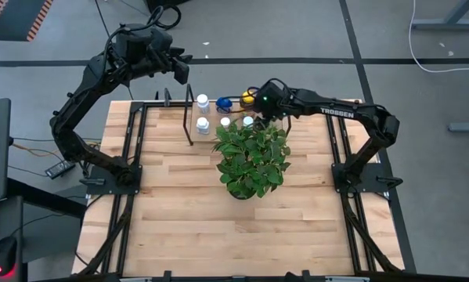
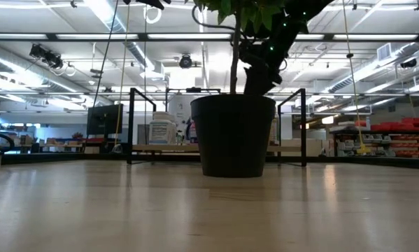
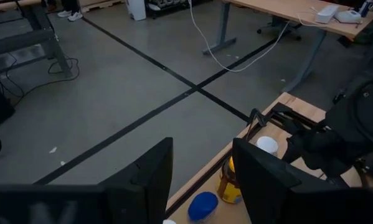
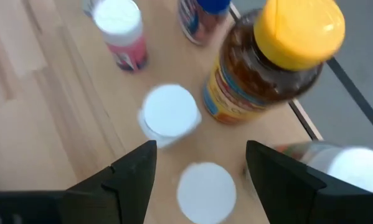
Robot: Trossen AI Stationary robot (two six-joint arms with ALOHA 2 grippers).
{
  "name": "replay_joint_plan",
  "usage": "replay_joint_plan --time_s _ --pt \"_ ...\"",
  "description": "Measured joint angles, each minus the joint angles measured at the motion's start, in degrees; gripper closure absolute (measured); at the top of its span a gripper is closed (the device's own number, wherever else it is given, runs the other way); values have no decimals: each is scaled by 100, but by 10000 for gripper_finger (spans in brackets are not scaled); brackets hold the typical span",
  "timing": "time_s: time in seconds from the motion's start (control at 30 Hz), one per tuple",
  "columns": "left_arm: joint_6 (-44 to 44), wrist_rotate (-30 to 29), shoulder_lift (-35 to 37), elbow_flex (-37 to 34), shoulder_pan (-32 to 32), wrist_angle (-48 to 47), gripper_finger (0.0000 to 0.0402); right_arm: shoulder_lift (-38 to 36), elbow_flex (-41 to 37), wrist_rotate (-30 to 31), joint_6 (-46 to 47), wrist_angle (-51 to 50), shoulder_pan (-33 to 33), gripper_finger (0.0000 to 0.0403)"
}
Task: Pick and place medicine bottles onto shelf by color
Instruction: Put the orange pill bottle on the shelf
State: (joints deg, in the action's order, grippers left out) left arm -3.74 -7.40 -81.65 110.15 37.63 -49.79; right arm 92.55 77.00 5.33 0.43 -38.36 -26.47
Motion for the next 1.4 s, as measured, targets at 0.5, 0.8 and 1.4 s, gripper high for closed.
replay_joint_plan --time_s 0.5,0.8,1.4 --pt "-174 -21 0 2 79 357 230 0 52 -163 104 -112 2 166" --pt "-1908 -761 -78 7 83 -822 230 -9 246 -522 201 -337 -207 166" --pt "-2400 -66 -468 6 -83 -1003 230 -9 246 -1026 -1070 -873 -547 167"
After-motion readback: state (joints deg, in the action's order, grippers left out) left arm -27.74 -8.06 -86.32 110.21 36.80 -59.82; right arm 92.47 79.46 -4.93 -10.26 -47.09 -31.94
